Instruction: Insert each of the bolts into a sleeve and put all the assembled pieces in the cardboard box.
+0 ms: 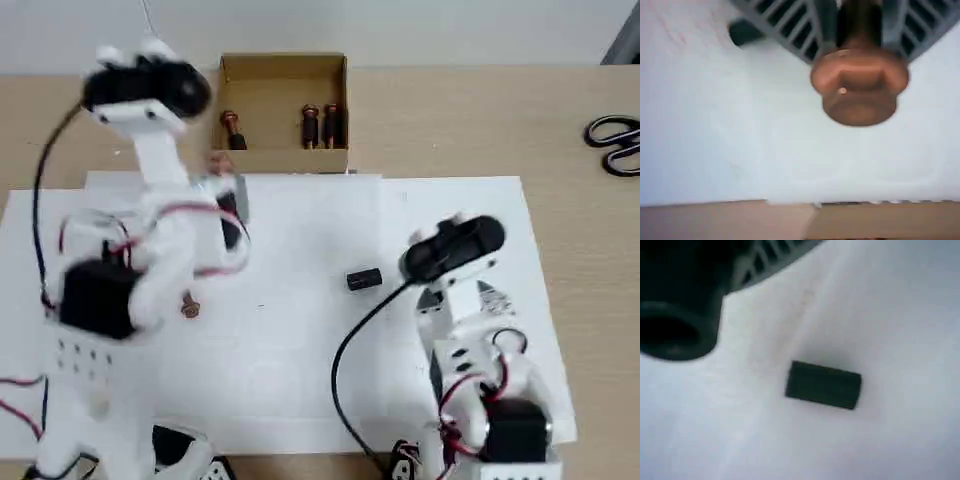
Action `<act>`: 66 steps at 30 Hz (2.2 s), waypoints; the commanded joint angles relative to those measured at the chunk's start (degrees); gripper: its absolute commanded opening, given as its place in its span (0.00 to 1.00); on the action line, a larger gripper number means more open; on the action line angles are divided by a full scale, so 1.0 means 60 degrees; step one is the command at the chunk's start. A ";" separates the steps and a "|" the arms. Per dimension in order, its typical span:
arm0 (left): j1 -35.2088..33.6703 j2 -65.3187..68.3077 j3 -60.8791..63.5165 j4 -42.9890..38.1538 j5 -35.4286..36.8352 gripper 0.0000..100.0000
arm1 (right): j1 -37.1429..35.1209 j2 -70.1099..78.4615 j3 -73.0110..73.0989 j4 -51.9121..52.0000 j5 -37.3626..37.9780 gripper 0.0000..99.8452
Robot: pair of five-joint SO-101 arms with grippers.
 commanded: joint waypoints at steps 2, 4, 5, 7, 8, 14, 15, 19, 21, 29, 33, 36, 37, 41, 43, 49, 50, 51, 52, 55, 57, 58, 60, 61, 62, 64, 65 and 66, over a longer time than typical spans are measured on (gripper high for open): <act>0.0542 -0.1949 0.1707 -0.1436 -0.0117 0.01 | -0.0784 -0.1370 0.0718 -0.0300 -0.1333 0.00; 0.0557 -0.2711 0.2762 -0.2154 -0.0132 0.01 | -0.1223 -0.1766 0.1099 -0.0315 -0.1670 0.00; 0.0557 -0.3077 0.3260 -0.2505 -0.0205 0.01 | -0.1443 -0.1971 0.1289 -0.0315 -0.1744 0.00; 0.0557 -0.3795 0.4198 -0.3106 -0.0425 0.01 | -0.1795 -0.2293 0.1656 -0.0330 -0.1846 0.00; 0.0527 -0.4147 0.4652 -0.3429 -0.0498 0.01 | -0.1927 -0.2440 0.1817 -0.0403 -0.1905 0.00; 0.0557 -0.6007 0.6908 -0.4879 -0.0454 0.01 | -0.2967 -0.2894 0.2520 -0.1311 -0.2051 0.00; 0.0557 -0.6315 0.7260 -0.5158 -0.0454 0.01 | -0.3187 -0.2894 0.2593 -0.1429 -0.2051 0.00; 0.0498 -0.7619 0.8505 -0.6066 -0.0337 0.01 | -0.4198 -0.2894 0.2916 -0.1634 -0.2051 0.00; 0.0498 -0.8264 0.8989 -0.6315 0.0015 0.01 | -0.4667 -0.2894 0.3121 -0.1839 -0.2051 0.00; 0.0484 -1.0447 1.0176 -0.6359 0.0967 0.01 | -0.5897 -0.2894 0.3516 -0.2601 -0.2022 0.00; 0.0498 -1.1033 1.0923 -0.6359 0.1084 0.01 | -0.6205 -0.2894 0.3443 -0.2601 -0.1993 0.00; 0.0557 -1.0974 1.1026 -0.6359 0.1348 0.01 | -0.6293 -0.2894 0.3429 -0.2615 -0.1978 0.00; 0.0571 -1.0945 1.1026 -0.6359 0.1451 0.01 | -0.6337 -0.2894 0.3429 -0.2615 -0.1978 0.00; 0.0630 -1.0916 1.1040 -0.6359 0.1802 0.01 | -0.6484 -0.2894 0.3429 -0.2923 -0.1978 0.00; 0.0923 -1.0916 1.1040 -0.6315 0.1817 0.01 | -0.6527 -0.2879 0.3487 -0.3216 -0.1978 0.00; 0.1626 -1.0930 1.1026 -0.6081 0.1802 0.01 | -0.6586 -0.2879 0.3604 -0.3348 -0.1978 0.00; 0.1714 -1.0916 1.1026 -0.6081 0.1802 0.01 | -0.6586 -0.2879 0.3604 -0.3348 -0.1978 0.00; 0.1832 -1.0916 1.1026 -0.6081 0.1802 0.01 | -0.6586 -0.2879 0.3604 -0.3348 -0.1978 0.00; 0.1934 -1.0916 1.1026 -0.6081 0.1802 0.01 | -0.6601 -0.2879 0.3619 -0.3348 -0.1993 0.00; 0.2154 -1.0916 1.1026 -0.6081 0.1802 0.01 | -0.6601 -0.2879 0.3619 -0.3348 -0.1993 0.00; 0.2183 -1.0916 1.1040 -0.6081 0.1802 0.01 | -0.6601 -0.2879 0.3590 -0.3363 -0.1993 0.00; 0.2198 -1.0916 1.1055 -0.6081 0.1802 0.01 | -0.6601 -0.2879 0.3590 -0.3363 -0.1993 0.00; 0.2198 -1.0916 1.1245 -0.6081 0.1802 0.01 | -0.6601 -0.2879 0.3590 -0.3363 -0.1993 0.00; 0.2198 -1.0916 1.1319 -0.6081 0.1802 0.01 | -0.6601 -0.2879 0.3590 -0.3363 -0.1993 0.00; 0.2198 -1.0930 1.1392 -0.6081 0.1802 0.01 | -0.6601 -0.2879 0.3590 -0.3392 -0.1993 0.00; 0.2198 -1.0945 1.1495 -0.6110 0.1802 0.01 | -0.6601 -0.2879 0.3590 -0.3597 -0.1993 0.00; 0.2198 -1.0945 1.1538 -0.6125 0.1802 0.01 | -0.6601 -0.2879 0.3590 -0.3685 -0.1978 0.00; 0.2198 -1.0945 1.1597 -0.6125 0.1802 0.01 | -0.6601 -0.2879 0.3590 -0.3758 -0.1978 0.00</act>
